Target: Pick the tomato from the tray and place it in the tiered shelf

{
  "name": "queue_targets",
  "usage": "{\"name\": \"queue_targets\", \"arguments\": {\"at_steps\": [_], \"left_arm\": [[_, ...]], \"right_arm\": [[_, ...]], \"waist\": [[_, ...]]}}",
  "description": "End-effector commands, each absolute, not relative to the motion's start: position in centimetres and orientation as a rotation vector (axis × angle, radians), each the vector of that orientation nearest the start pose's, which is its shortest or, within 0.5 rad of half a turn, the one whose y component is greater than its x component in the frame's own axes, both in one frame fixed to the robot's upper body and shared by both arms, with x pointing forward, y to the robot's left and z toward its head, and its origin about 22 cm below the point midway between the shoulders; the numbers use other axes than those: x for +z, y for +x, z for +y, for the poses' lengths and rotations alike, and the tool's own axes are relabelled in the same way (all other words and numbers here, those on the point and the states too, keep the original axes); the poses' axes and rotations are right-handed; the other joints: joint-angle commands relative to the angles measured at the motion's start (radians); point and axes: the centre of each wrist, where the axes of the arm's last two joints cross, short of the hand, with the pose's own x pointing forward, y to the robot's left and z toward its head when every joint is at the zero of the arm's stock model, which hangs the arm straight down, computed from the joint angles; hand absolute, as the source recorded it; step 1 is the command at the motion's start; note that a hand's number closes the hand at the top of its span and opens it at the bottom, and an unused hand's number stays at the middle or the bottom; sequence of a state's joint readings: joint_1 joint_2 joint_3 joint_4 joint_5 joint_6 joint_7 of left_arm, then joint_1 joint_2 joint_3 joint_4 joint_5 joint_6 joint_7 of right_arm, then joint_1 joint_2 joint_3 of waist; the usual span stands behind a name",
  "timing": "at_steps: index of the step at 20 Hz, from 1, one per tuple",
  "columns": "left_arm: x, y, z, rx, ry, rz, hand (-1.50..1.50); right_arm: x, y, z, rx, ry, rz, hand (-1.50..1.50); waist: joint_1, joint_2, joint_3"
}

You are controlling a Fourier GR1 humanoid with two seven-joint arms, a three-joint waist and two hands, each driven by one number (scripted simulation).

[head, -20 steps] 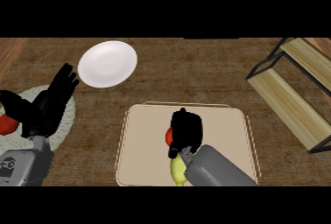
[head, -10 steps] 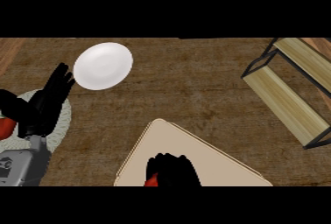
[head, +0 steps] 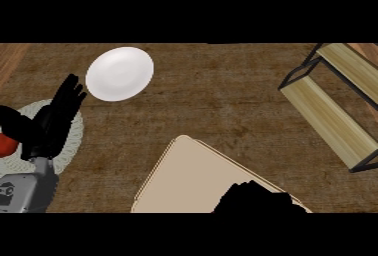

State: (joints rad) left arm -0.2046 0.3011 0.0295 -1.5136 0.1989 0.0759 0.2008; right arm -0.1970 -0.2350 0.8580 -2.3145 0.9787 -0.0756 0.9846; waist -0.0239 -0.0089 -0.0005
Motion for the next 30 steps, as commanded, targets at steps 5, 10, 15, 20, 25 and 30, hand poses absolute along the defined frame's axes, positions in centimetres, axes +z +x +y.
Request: {"name": "queue_targets", "arguments": {"at_steps": [5,10,15,20,25,30], "left_arm": [[5.7,29.2,28.3,-0.025,0.12,-1.536,0.0],[6.4,29.8,27.6,-0.031,0.102,-1.537,0.0],[6.8,29.9,28.5,-0.043,0.112,-1.534,0.0],[5.8,29.6,28.1,-0.029,0.121,-1.527,0.0],[6.6,29.7,28.9,-0.031,0.117,-1.528,0.0],[6.4,29.2,27.0,-0.047,0.086,-1.523,0.0]], "right_arm": [[22.5,10.4,-16.4,0.551,-0.829,-1.762,1.5],[24.0,13.0,-18.3,0.538,-0.943,-1.695,1.5],[25.0,15.0,-20.6,0.472,-1.005,-1.646,1.5],[25.0,17.6,-24.3,0.363,-0.979,-1.604,1.5],[26.4,18.8,-30.4,0.278,-0.977,-1.615,1.5],[24.8,20.8,-38.0,0.221,-0.959,-1.597,1.5]], "waist": [[0.005,0.005,0.0],[0.009,0.007,0.0],[0.002,0.005,0.001],[-0.007,0.006,0.003],[0.005,0.005,0.002],[0.02,0.008,0.002]]}}
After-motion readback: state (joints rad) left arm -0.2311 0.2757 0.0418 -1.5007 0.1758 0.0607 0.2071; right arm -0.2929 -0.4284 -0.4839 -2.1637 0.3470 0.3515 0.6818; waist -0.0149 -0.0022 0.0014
